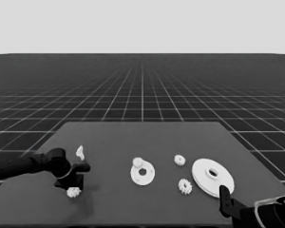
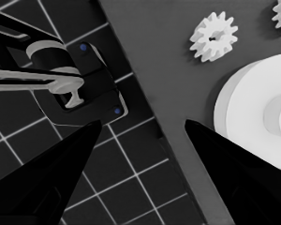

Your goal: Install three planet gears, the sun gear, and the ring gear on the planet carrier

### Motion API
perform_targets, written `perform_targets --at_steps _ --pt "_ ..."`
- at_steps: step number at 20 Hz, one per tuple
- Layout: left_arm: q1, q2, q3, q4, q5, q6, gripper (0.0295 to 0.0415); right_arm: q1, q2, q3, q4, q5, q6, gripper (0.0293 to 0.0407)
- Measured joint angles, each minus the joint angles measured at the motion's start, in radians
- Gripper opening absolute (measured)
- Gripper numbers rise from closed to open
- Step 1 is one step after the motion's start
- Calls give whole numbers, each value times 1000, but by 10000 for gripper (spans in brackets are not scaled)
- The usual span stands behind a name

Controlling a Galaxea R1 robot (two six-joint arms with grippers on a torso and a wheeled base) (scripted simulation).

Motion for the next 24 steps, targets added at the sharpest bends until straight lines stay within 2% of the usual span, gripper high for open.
perform_targets --at_steps 6,7,9,12,16,17,18,19,21,24 --pt "0 0 0 0 0 0 312 0 0 0 0 0 0 385" --pt "-79 -38 76 -69 59 -18 312 0 0 0 0 0 0 385" --pt "-183 -64 126 -152 111 -28 312 0 0 0 0 0 0 385" --pt "-228 -70 136 -190 132 -29 312 0 0 0 0 0 0 385" --pt "-237 -71 138 -199 136 -29 312 0 0 0 0 0 0 385" --pt "-249 116 176 -171 215 -383 312 0 0 0 0 0 0 385" --pt "-256 405 119 -179 253 -545 312 0 0 0 0 0 0 385" --pt "-259 582 2 -188 255 -567 312 0 0 0 0 0 0 385" --pt "-260 734 -161 -195 245 -531 312 0 0 0 0 0 0 385" --pt "-260 793 -245 -198 239 -502 312 0 0 0 0 0 0 385"
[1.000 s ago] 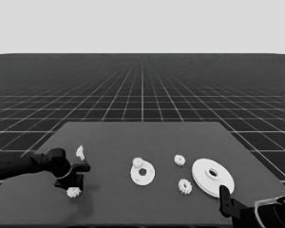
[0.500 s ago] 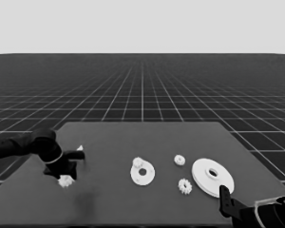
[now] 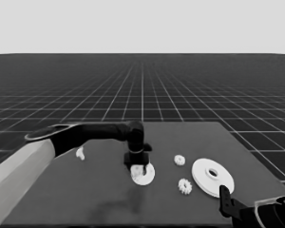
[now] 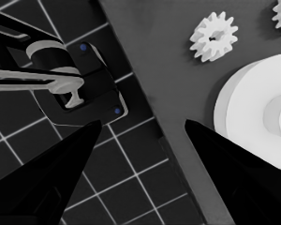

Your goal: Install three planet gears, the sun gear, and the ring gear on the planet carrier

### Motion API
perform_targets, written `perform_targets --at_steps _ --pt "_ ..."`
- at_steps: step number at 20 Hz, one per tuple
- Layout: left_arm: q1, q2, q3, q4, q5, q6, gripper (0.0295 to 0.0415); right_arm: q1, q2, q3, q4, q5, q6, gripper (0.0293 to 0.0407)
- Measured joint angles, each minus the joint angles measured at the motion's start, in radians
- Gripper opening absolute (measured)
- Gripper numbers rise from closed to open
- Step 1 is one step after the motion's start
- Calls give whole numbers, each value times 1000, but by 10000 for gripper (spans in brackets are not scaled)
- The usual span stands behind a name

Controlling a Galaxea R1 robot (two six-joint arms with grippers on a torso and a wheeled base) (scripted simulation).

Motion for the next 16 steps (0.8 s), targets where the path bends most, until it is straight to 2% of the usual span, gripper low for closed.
perform_targets --at_steps 2,3,5,12,14,15,16 --pt "0 9 -15 0 -1 6 312 0 0 0 0 0 0 385" --pt "67 16 -47 71 -8 29 312 0 0 0 0 0 0 385" --pt "139 26 -92 136 -23 60 312 0 0 0 0 0 0 385" --pt "169 33 -120 167 -34 79 312 0 0 0 0 0 0 385" --pt "170 33 -121 167 -34 79 372 0 0 0 0 0 0 385" --pt "170 33 -121 167 -35 79 381 0 0 0 0 0 0 385" --pt "170 33 -121 167 -35 79 383 0 0 0 0 0 0 385"
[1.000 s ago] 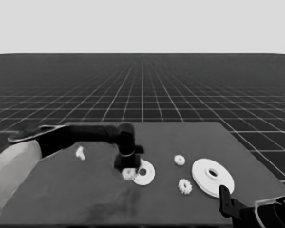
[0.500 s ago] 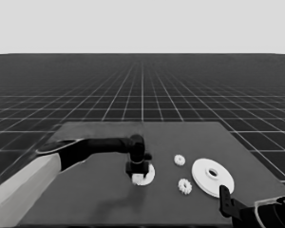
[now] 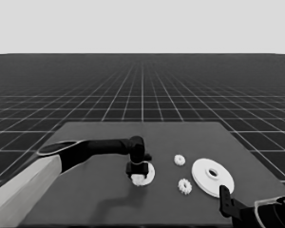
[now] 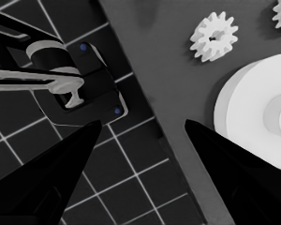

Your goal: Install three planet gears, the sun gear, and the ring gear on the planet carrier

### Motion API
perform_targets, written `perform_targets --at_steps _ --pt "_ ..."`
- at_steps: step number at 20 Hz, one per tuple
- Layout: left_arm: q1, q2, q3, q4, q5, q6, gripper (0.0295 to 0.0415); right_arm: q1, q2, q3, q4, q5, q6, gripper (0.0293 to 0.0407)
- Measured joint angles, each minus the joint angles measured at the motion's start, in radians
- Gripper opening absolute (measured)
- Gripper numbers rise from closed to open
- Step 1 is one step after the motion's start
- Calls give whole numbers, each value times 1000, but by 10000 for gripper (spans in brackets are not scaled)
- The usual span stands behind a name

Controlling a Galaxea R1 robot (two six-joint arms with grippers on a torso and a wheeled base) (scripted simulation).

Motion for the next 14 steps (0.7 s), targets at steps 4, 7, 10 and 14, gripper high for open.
perform_targets --at_steps 4,7,10,14 --pt "0 0 0 0 0 0 385 0 0 0 0 0 0 385" --pt "-59 -12 53 -63 22 -37 385 0 0 0 0 0 0 385" --pt "-149 -18 93 -145 32 -66 385 0 0 0 0 0 0 385" --pt "-167 -19 97 -165 33 -70 385 0 0 0 0 0 0 385"
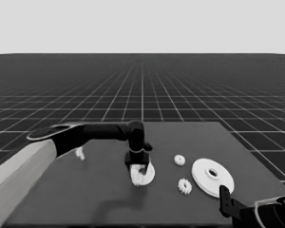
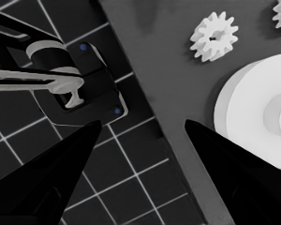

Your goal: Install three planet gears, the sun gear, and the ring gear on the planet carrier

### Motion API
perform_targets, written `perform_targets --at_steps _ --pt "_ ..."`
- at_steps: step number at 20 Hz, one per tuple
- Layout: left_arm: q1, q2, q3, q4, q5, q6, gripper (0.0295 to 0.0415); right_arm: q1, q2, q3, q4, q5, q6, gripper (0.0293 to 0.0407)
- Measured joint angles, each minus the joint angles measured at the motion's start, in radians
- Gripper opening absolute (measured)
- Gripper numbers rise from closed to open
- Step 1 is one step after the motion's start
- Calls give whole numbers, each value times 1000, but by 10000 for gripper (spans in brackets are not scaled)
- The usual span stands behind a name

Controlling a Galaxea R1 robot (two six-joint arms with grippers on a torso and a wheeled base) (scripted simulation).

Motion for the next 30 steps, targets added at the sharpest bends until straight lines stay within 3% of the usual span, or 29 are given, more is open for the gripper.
perform_targets --at_steps 2,3,4,6,8,12,13,14,16,18,22,25,30 --pt "-1 0 0 -2 0 0 385 0 0 0 0 0 0 385" --pt "-107 -267 373 47 -358 484 408 0 0 0 0 0 0 385" --pt "-213 -645 626 77 -576 982 410 0 0 0 0 0 0 385" --pt "-307 -1012 865 104 -780 1571 394 0 0 0 0 0 0 385" --pt "-339 -1133 949 114 -850 1775 386 0 0 0 0 0 0 385" --pt "-353 -1186 988 118 -883 1870 385 0 0 0 0 0 0 385" --pt "-354 -1189 990 118 -885 1875 385 311 287 -269 365 -240 441 398" --pt "-355 -1191 992 118 -886 1878 385 395 514 -608 468 -267 586 393" --pt "-355 -1192 993 119 -887 1881 385 392 719 -1029 533 -282 619 386" --pt "-355 -1193 993 119 -888 1882 385 388 808 -1223 557 -289 601 385" --pt "-355 -1193 993 119 -888 1882 385 385 859 -1334 569 -293 582 385" --pt "-355 -1193 993 119 -888 1882 385 240 912 -1457 468 -192 531 385" --pt "-355 -1193 993 119 -888 1882 385 210 933 -1507 451 -164 510 385"
